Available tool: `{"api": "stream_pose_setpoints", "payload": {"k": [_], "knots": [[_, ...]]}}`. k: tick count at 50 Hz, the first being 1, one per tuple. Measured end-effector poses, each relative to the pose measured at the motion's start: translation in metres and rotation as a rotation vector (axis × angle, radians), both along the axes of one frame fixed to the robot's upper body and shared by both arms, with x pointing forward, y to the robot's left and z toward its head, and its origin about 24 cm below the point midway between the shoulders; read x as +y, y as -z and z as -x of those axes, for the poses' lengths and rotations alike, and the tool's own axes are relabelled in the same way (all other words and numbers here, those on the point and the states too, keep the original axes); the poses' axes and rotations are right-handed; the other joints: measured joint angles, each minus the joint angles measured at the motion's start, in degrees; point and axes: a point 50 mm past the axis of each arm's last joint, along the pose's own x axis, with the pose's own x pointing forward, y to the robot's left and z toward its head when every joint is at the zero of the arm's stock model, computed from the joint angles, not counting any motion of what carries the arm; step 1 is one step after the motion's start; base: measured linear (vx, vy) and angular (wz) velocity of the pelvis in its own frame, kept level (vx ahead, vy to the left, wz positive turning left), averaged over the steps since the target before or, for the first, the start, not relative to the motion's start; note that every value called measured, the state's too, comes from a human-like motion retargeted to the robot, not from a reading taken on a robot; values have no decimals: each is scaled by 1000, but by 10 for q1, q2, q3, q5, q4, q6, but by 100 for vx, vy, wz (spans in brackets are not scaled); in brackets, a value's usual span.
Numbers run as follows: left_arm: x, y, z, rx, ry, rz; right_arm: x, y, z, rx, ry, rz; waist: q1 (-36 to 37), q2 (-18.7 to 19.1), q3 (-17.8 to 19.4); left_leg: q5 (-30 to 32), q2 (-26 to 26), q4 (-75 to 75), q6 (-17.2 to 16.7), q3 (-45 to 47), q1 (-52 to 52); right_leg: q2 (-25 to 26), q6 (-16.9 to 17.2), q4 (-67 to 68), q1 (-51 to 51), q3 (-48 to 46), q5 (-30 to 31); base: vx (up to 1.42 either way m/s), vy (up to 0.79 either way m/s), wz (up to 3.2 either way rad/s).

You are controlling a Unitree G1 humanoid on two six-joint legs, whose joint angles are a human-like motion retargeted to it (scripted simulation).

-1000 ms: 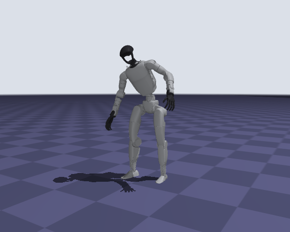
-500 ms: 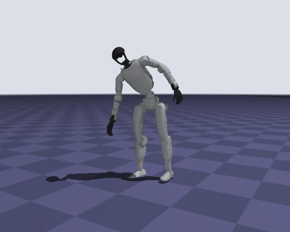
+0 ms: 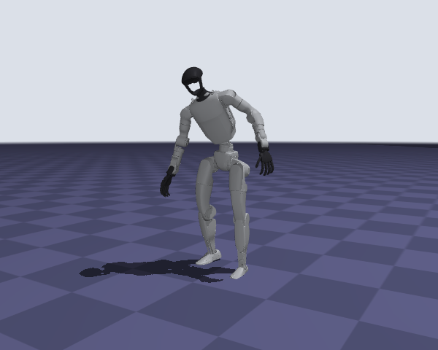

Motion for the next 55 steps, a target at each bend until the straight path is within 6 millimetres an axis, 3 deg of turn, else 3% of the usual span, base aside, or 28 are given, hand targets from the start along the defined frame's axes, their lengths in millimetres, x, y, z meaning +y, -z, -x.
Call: {"api": "stream_pose_setpoints", "payload": {"k": [2,5,9,13,16,19,23,27,30,35,43,47,51,55], "knots": [[3,-27,-32,-173,-46,-5,-5,-4,-1,4,19,27,-10,5,7,-6,-4,0,5,-5,7,-12,9,-17,-24,-28,17,28,5,26],[5,-67,-64,-408,-113,50,-12,-6,2,34,44,54,-20,4,17,-19,-22,2,10,-9,23,-28,37,-82,-46,-48,71,30,2,21],[4,-107,-80,-606,-147,165,-17,-3,10,69,65,50,-29,-1,27,-41,-41,4,5,-16,53,-34,90,-172,-67,-31,146,34,-8,22],[3,-123,-81,-665,-126,220,-19,0,17,71,88,34,-18,9,21,-61,-34,7,-13,-16,70,-18,95,-202,-94,-38,150,37,-25,9],[-2,-115,-76,-608,-73,229,-29,-3,28,66,130,45,-23,18,13,-80,-54,23,-12,-41,73,-49,95,-201,-86,-72,187,43,-10,70],[-7,-88,-60,-460,-13,214,-44,-10,39,71,173,84,-35,39,6,-86,-70,44,-11,-73,75,-78,95,-200,-61,-96,192,44,-7,86],[-11,-35,-9,-180,9,190,-58,-24,40,77,181,149,-30,67,-2,-58,-74,49,-13,-83,72,-80,95,-202,-46,-92,163,35,-12,-2],[-16,6,48,91,51,162,-61,-34,30,40,166,177,-12,68,-4,-48,-71,20,-12,-88,49,-71,95,-201,-44,-77,150,30,-16,-38],[-19,25,80,265,117,150,-60,-37,28,24,146,178,2,64,-4,-28,-68,0,-12,-103,19,-68,95,-200,-33,-76,137,30,-10,-5],[-19,42,110,415,120,130,-62,-36,31,43,127,179,28,54,-2,27,-67,0,-10,-87,-56,-72,95,-191,-11,-85,113,29,-3,11],[-14,49,134,466,-3,129,-53,-29,27,43,107,162,65,23,-6,3,-52,0,-11,14,-116,-58,95,-171,26,-74,67,35,5,-24],[-5,48,141,501,8,101,-38,-13,28,46,96,102,69,-3,-12,36,-45,0,-2,9,-84,-50,95,-147,58,-53,33,46,16,-51],[10,43,118,462,48,15,-18,5,28,55,77,16,67,-35,-23,31,-30,0,1,20,-48,-43,80,-113,69,-33,18,42,13,-44],[29,25,67,297,63,-126,-7,12,27,52,41,-26,41,-35,-24,12,-8,0,-2,10,-14,-21,17,-35,51,-15,13,36,12,12]]}}
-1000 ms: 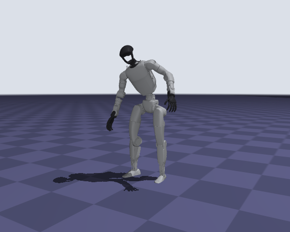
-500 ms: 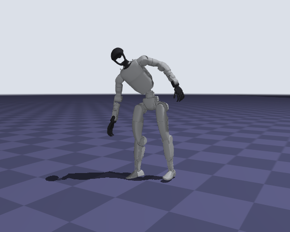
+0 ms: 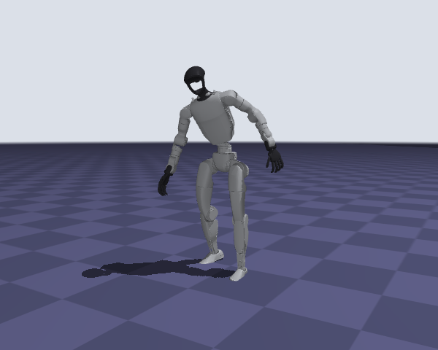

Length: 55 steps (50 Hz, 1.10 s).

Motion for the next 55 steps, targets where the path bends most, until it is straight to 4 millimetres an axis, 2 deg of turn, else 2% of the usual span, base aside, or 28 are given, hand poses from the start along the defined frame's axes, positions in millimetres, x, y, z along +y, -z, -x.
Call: {"api": "stream_pose_setpoints", "payload": {"k": [2,4,7,9,13,17,20,23,27,30,32,35,38,44,49,52,55], "knots": [[7,-17,-32,-156,-23,-55,0,-2,0,-9,-7,12,-18,8,3,-4,9,0,3,-13,12,13,-18,44,-27,12,-13,32,8,48],[10,-40,-65,-345,-74,-73,-3,-5,-2,-18,-1,36,-33,12,8,-8,12,0,8,-24,20,15,-16,62,-54,9,-14,30,4,46],[5,-81,-108,-628,-158,-9,-9,-12,-5,-25,21,72,-46,12,19,-19,4,2,15,-33,33,2,9,29,-82,-17,3,30,0,30],[-2,-107,-128,-773,-182,77,-14,-16,-5,-21,35,85,-51,8,28,-28,-7,3,18,-36,43,-11,32,-21,-94,-33,29,31,-2,23],[-17,-144,-147,-928,-137,231,-22,-19,-3,-6,54,85,-54,4,40,-50,-24,5,13,-41,63,-20,76,-129,-115,-42,126,33,-15,22],[-27,-155,-150,-948,-65,290,-29,-23,1,-14,87,85,-44,20,41,-68,-11,3,-10,-44,76,-2,78,-167,-144,-41,160,37,-31,18],[-33,-139,-139,-871,-56,313,-38,-27,9,-14,128,114,-50,35,38,-82,-31,14,-8,-65,84,-33,78,-163,-133,-63,179,46,-5,62],[-37,-104,-113,-713,-93,329,-47,-33,14,-6,148,157,-63,58,35,-77,-45,33,-7,-87,87,-57,78,-156,-109,-77,157,46,-3,56],[-50,-49,-64,-443,-151,354,-50,-43,3,-12,128,187,-59,74,34,-52,-51,37,-8,-105,80,-52,78,-164,-94,-69,137,39,-16,-17],[-60,-17,-19,-217,-120,371,-46,-44,-3,-37,113,187,-34,66,34,-55,-56,24,-10,-109,74,-49,78,-124,-105,-51,105,37,-17,-65],[-65,-3,1,-99,-74,365,-42,-43,-9,-47,84,164,-31,64,27,-47,-59,8,-6,-117,53,-44,78,-159,-84,-51,116,35,-9,-1],[-67,11,33,56,4,344,-37,-42,-12,-60,61,150,-22,57,25,-41,-58,0,-8,-96,24,-43,78,-149,-72,-52,97,34,-7,3],[-65,18,50,134,41,298,-34,-40,-12,-65,53,136,-8,47,26,-29,-59,0,-6,-63,-16,-44,78,-145,-57,-57,82,33,-4,8],[-53,22,64,147,-31,222,-27,-28,-7,-36,48,116,24,21,26,-25,-60,0,-4,3,-71,-43,78,-127,-21,-57,48,38,3,-11],[-46,23,68,141,-114,202,-8,-13,-11,-17,8,77,30,-8,18,2,-37,0,1,13,-47,-22,72,-93,15,-34,7,45,9,-49],[-41,23,57,133,-88,186,7,-7,-19,-32,-34,33,17,-26,8,-4,-14,0,7,20,-17,-6,47,-58,18,-17,3,42,8,-48],[-31,16,30,100,23,128,15,-5,-23,-56,-68,-20,-11,-23,3,-20,10,0,6,13,14,10,-5,31,-7,-10,2,39,10,2]]}}
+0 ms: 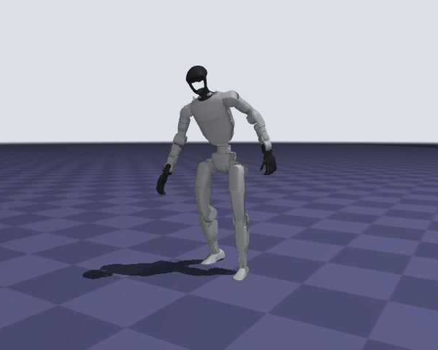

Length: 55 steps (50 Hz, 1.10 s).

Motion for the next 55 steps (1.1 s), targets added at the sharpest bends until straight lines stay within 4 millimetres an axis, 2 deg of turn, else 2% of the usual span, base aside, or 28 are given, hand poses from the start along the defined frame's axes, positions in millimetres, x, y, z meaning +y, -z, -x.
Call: {"api": "stream_pose_setpoints", "payload": {"k": [3,6,7,10,13,15,18,20,22,24,27,30,35,39,44,46,50,53,55], "knots": [[17,-20,-41,-145,67,-108,-4,1,8,-1,10,-10,-25,13,-7,-6,17,1,1,-16,17,6,-19,86,-58,-2,-24,35,7,37],[31,-52,-88,-400,-12,-185,-16,-2,17,18,64,40,-41,14,-1,-20,12,8,6,-27,32,-14,-16,92,-104,-15,-31,35,2,36],[34,-65,-102,-495,-64,-190,-20,-3,20,28,83,60,-46,12,3,-26,7,12,8,-30,37,-22,-11,76,-115,-15,-23,34,-1,36],[34,-104,-141,-769,-257,-103,-31,-9,21,63,99,84,-63,17,16,-38,-6,21,19,-44,42,-26,32,-55,-127,7,61,35,-4,46],[33,-136,-161,-930,-350,24,-38,-10,27,89,123,76,-80,15,32,-63,-20,33,19,-61,65,-42,78,-150,-130,41,120,43,-16,57],[33,-155,-170,-996,-358,89,-39,-8,31,91,138,56,-81,25,36,-77,0,39,2,-70,78,-24,83,-189,-136,49,126,46,-41,50],[31,-166,-172,-1026,-321,129,-39,-2,44,101,171,45,-74,38,30,-97,16,49,-14,-86,94,-19,83,-188,-138,39,142,51,-37,56],[26,-167,-175,-1022,-291,161,-45,-5,49,92,206,67,-82,41,27,-105,3,68,-11,-116,84,-44,83,-194,-128,9,182,50,-20,107],[22,-151,-164,-951,-284,174,-49,-4,56,114,216,97,-88,48,19,-103,-12,85,-3,-137,81,-68,83,-189,-111,-11,183,50,-5,99],[18,-127,-145,-840,-294,188,-51,-5,58,136,204,127,-91,57,12,-90,-23,93,1,-143,79,-81,83,-189,-94,-22,167,46,-6,59],[9,-88,-108,-634,-297,208,-52,-10,49,138,164,154,-85,64,5,-71,-24,86,-3,-117,70,-77,83,-193,-83,-30,155,36,-20,9],[1,-56,-71,-416,-229,205,-49,-15,37,110,127,162,-70,59,-4,-58,-28,58,-6,-89,56,-70,83,-194,-80,-38,147,30,-20,5],[0,-23,-19,-134,-92,142,-51,-20,34,110,99,194,-44,54,-11,-32,-42,23,-1,-99,21,-73,83,-178,-61,-67,119,27,-9,43],[3,-8,9,-43,-160,82,-57,-23,36,123,121,212,-15,47,-5,-9,-48,4,2,-39,-13,-72,83,-170,-42,-102,103,21,-4,62],[7,4,34,30,-311,44,-60,-23,39,119,157,181,15,30,-11,12,-40,0,2,210,-49,-66,83,-160,-26,-155,87,21,0,83],[7,8,46,78,-337,29,-58,-19,42,121,162,156,24,23,-21,15,-39,0,3,269,-50,-64,83,-151,-17,-173,80,28,11,81],[6,15,67,178,-319,1,-51,-8,51,129,167,98,27,9,-38,7,-42,0,15,234,-32,-66,82,-121,20,-203,59,35,22,85],[7,16,66,200,-262,-18,-44,1,56,131,167,55,26,7,-46,-6,-29,0,26,189,-12,-69,49,-61,32,-220,51,32,19,93],[10,15,55,177,-223,-39,-40,6,60,130,170,28,24,11,-46,-13,-19,0,29,161,4,-76,25,12,21,-204,44,31,17,115]]}}
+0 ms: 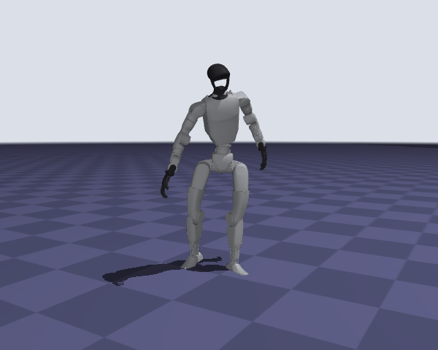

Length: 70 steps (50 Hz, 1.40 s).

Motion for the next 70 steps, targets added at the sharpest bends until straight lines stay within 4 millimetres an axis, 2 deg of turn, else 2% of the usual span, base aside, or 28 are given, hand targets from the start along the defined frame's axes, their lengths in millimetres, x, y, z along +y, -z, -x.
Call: {"api": "stream_pose_setpoints", "payload": {"k": [3,6,9,12,16,18,21,23,28,30,33,37,40,44,47,50,54,58,61,65,70], "knots": [[6,-5,-24,-94,-3,-45,4,6,5,12,4,-18,-10,-3,3,-8,1,8,-2,-48,13,6,9,106,-56,109,-21,28,12,146],[8,-14,-52,-247,-84,-64,7,7,4,15,0,-9,-30,-5,16,-19,-6,24,-8,-99,20,27,31,121,-92,197,-25,26,8,160],[7,-26,-82,-399,-149,-44,7,2,-6,-8,-10,5,-51,-7,33,-30,-16,37,-10,-145,23,28,21,67,-110,220,-22,24,5,149],[6,-40,-108,-511,-137,-19,6,-4,-16,-41,-9,9,-71,-9,52,-42,-30,45,-11,-187,28,26,14,-15,-122,241,-9,26,-1,140],[6,-52,-124,-575,-62,-9,3,-9,-21,-74,10,-3,-94,-13,77,-58,-55,49,-19,-243,47,20,44,-126,-135,306,71,31,-6,140],[8,-54,-125,-580,-37,-13,2,-9,-21,-86,24,-12,-103,-7,85,-66,-53,47,-31,-269,59,25,56,-168,-138,324,83,38,-18,133],[13,-54,-116,-556,-25,-26,-1,-9,-14,-92,54,-12,-110,11,85,-77,-46,44,-44,-308,73,31,58,-194,-141,310,33,42,-20,126],[15,-52,-111,-534,-20,-33,-7,-11,-9,-96,80,1,-118,24,86,-82,-51,42,-46,-340,80,18,58,-194,-135,291,25,44,-15,145],[17,-42,-84,-443,-26,-51,-22,-19,6,-62,128,80,-128,55,76,-78,-59,40,-36,-403,89,-20,58,-189,-104,226,104,44,-21,127],[14,-35,-68,-392,-59,-40,-28,-24,5,-50,127,117,-124,67,71,-69,-55,45,-35,-383,84,-23,58,-194,-94,207,104,37,-21,62],[3,-23,-40,-297,-103,9,-30,-34,-8,-57,92,155,-115,74,67,-53,-42,52,-37,-294,68,-17,58,-199,-90,192,95,31,-22,25],[-11,-14,-14,-168,-39,99,-24,-40,-27,-80,15,171,-105,66,64,-37,-38,38,-38,-228,38,-12,58,-197,-90,173,87,25,-20,29],[-16,-12,-9,-110,36,148,-21,-41,-33,-76,-33,180,-94,61,64,-12,-41,9,-33,-243,10,-9,58,-192,-83,147,77,23,-14,65],[-19,-10,-13,-129,-5,149,-21,-37,-27,-28,-51,201,-68,54,69,21,-43,0,-26,-234,-43,-7,58,-186,-65,106,63,21,-8,79],[-21,-9,-20,-170,-82,136,-22,-32,-18,18,-53,211,-47,47,70,28,-47,0,-26,-180,-82,-11,58,-179,-49,71,53,24,0,99],[-22,-7,-22,-183,-137,124,-21,-26,-8,63,-57,203,-31,41,60,16,-49,0,-27,-86,-102,-14,58,-164,-28,33,40,31,8,113],[-19,-3,-7,-125,-182,107,-14,-12,3,102,-61,156,-21,32,32,10,-42,0,-27,-2,-88,-6,52,-133,13,-8,17,42,15,105],[-13,0,9,-46,-178,76,0,2,7,84,-55,73,-16,23,2,19,-16,0,-19,-38,-54,2,12,-53,36,-38,15,46,16,78],[-3,-1,2,-32,-109,29,8,10,10,45,-26,7,-16,24,-9,4,-1,0,-14,-86,-19,-24,-19,99,11,-38,19,45,18,108],[11,-9,-26,-138,-85,-48,13,16,19,24,6,-26,-26,17,-18,-9,-4,0,-19,-154,13,-37,-4,245,-64,41,-5,39,13,158],[10,-28,-77,-405,-210,-27,11,10,9,13,-10,5,-61,10,-3,-23,-19,12,-17,-246,28,-18,-8,177,-118,97,8,34,6,171]]}}
